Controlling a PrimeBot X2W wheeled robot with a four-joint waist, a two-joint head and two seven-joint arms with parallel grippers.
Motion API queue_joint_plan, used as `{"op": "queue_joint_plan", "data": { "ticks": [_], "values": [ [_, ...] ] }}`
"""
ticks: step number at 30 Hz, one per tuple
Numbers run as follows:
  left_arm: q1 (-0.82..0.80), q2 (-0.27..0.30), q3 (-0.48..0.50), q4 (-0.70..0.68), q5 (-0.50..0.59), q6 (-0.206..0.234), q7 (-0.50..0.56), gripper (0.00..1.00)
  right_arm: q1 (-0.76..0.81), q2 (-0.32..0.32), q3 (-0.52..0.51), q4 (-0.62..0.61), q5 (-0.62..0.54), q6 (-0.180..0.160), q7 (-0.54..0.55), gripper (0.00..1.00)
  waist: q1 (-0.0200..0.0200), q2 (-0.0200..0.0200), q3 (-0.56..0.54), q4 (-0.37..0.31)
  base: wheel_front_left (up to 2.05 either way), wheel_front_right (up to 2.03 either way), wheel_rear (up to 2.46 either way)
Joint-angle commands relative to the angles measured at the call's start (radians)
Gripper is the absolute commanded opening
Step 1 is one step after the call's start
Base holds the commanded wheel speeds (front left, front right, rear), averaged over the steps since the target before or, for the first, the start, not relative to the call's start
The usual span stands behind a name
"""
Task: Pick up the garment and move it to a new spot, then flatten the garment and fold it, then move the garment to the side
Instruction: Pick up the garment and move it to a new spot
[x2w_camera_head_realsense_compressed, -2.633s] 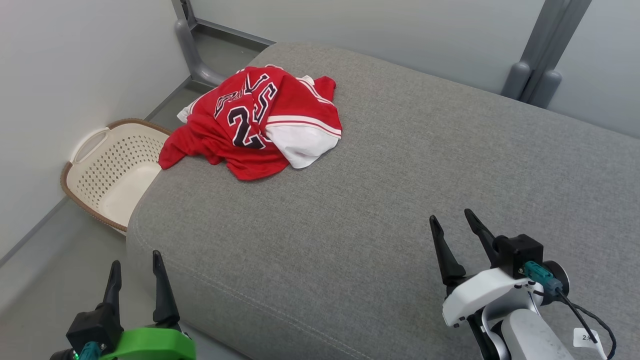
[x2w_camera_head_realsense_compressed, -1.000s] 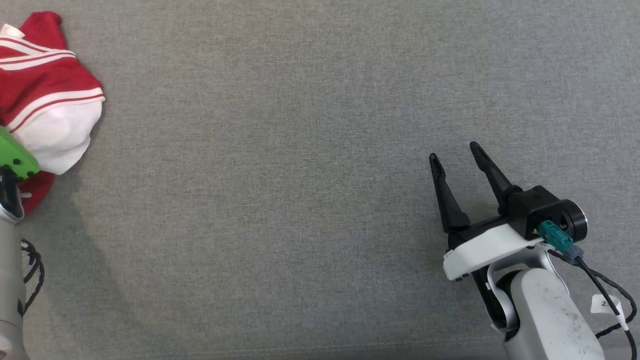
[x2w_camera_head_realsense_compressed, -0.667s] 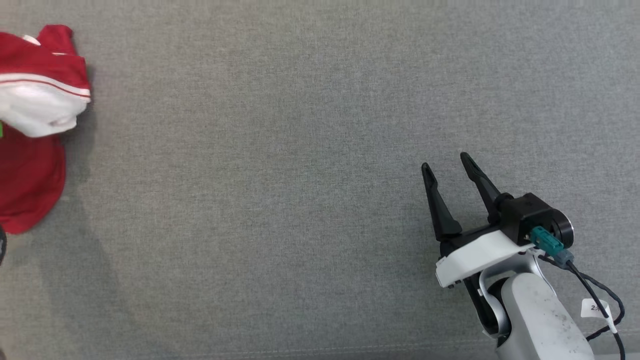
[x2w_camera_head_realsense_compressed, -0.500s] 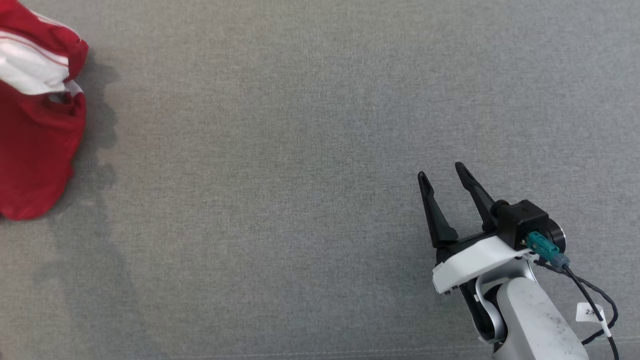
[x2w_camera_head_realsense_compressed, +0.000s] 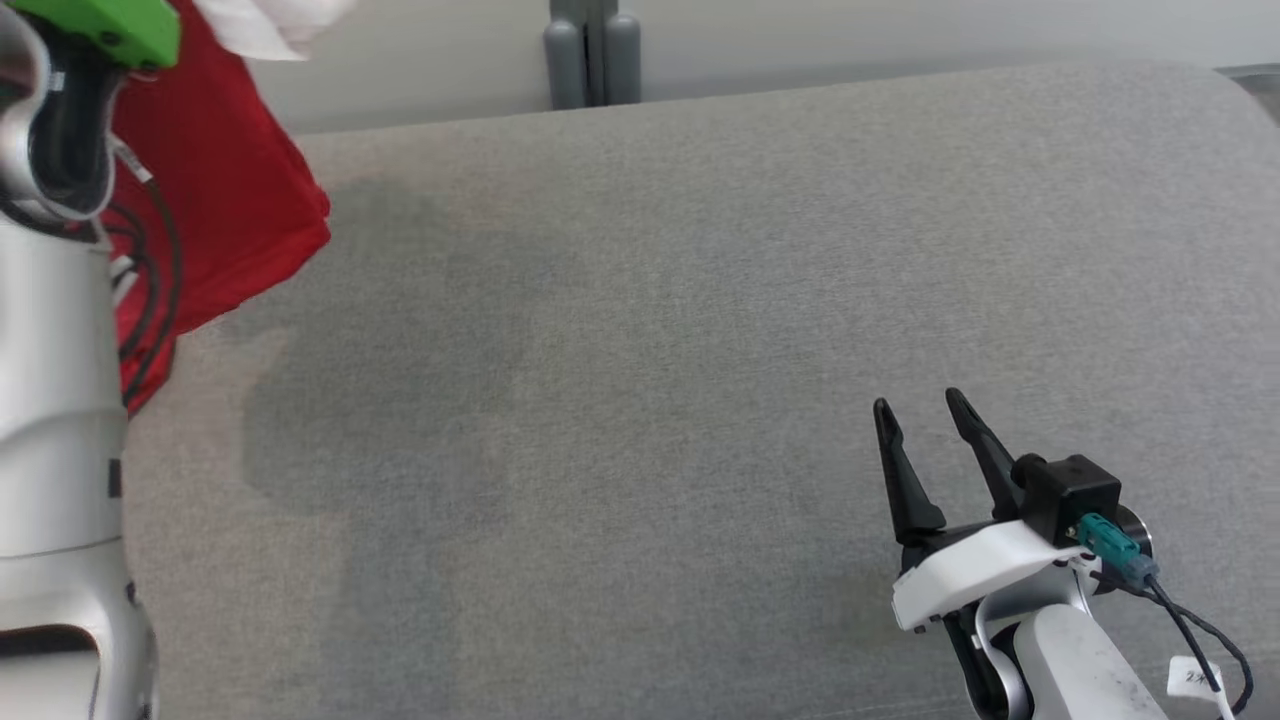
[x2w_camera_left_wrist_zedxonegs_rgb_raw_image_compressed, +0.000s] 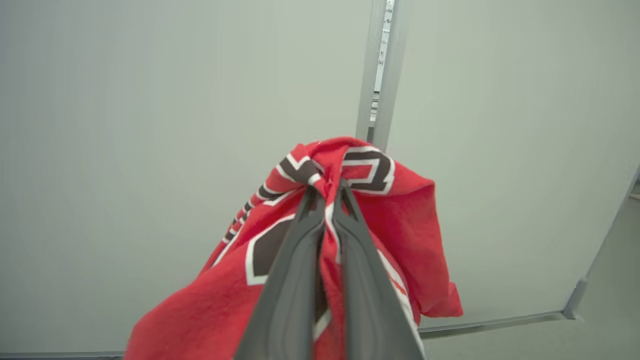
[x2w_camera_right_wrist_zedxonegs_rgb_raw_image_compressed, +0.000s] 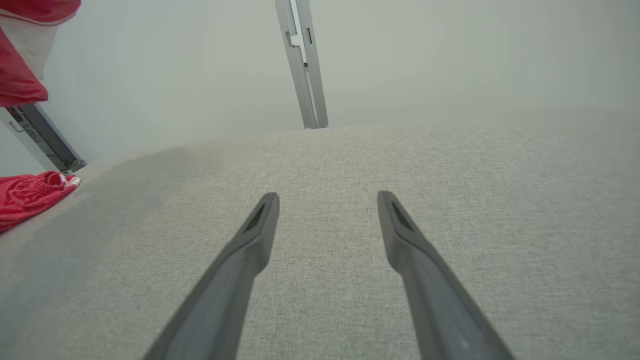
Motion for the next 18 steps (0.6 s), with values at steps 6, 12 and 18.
{"op": "queue_joint_plan", "data": {
  "ticks": [6, 12, 18],
  "values": [
    [0.065, -0.091, -0.079, -0.116, -0.001, 0.007, 0.008, 0.0, 0.018, -0.002, -0.017, -0.026, -0.011, 0.0, 0.006, 1.0, 0.0, 0.0, -0.025, -0.209, 0.0, 0.0, 0.0],
    [0.176, -0.156, -0.139, -0.132, -0.007, 0.019, -0.01, 0.0, 0.015, -0.001, -0.003, -0.043, 0.004, 0.0, 0.007, 1.0, 0.0, 0.0, 0.025, -0.33, 0.0, 0.0, 0.0],
    [0.284, -0.175, -0.206, -0.024, 0.035, 0.03, -0.041, 0.0, 0.004, -0.001, 0.007, -0.041, 0.034, 0.0, -0.003, 1.0, 0.0, 0.0, 0.074, -0.424, 0.0, 0.0, 0.0]
  ]
}}
